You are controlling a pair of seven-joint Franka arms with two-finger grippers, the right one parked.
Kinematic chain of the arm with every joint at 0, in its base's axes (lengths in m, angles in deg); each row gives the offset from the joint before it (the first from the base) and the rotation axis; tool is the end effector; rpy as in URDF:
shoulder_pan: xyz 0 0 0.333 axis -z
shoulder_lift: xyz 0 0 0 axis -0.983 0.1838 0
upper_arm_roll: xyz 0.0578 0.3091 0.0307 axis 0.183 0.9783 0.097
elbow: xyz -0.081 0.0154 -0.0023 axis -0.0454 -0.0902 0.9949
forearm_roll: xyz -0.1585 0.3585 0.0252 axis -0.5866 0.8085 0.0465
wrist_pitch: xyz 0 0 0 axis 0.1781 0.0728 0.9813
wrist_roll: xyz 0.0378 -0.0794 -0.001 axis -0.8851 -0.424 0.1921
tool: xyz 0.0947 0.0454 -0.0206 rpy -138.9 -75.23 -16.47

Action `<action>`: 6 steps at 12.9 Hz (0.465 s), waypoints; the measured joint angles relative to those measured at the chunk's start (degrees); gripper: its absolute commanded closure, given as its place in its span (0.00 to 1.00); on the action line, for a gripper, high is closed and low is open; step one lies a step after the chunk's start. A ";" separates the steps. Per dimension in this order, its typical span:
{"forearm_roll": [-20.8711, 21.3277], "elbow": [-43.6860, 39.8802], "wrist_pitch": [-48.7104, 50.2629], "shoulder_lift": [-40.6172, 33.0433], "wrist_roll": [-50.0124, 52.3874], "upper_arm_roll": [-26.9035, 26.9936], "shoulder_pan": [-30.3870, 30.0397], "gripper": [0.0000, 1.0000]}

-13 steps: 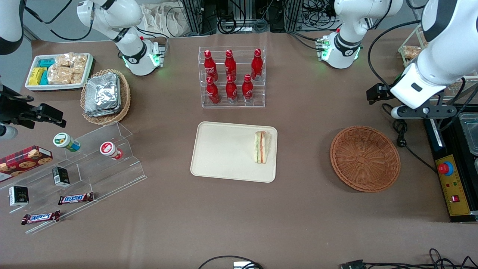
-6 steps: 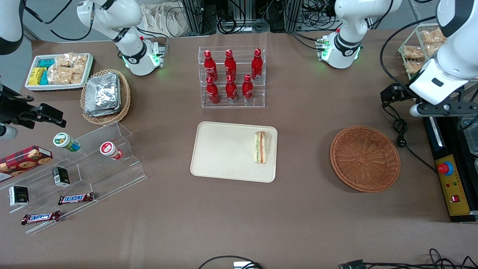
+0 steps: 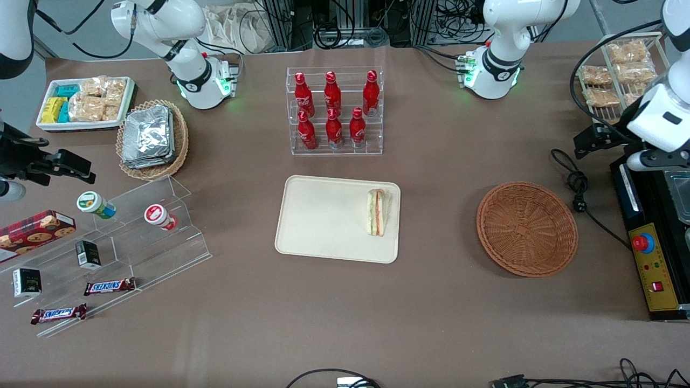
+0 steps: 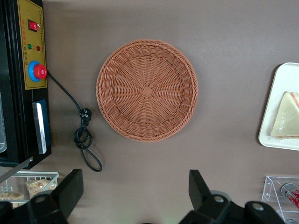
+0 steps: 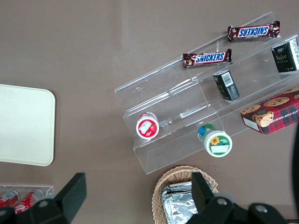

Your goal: Place sandwich from basket to tray

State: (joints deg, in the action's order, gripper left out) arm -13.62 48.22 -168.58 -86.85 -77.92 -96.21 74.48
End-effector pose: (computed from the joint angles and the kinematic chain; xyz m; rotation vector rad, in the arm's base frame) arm 0.5377 -0.0244 0.6075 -3.0922 0.0004 0.0795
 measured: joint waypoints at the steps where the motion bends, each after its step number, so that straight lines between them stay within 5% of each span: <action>1: 0.00 -0.06 0.01 0.02 -1.81 -0.01 0.13 0.00; 6: 0.00 -0.10 0.07 0.02 -4.45 -0.03 0.63 0.00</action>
State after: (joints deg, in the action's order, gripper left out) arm -13.62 48.12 -168.51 -86.84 -82.37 -96.23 75.11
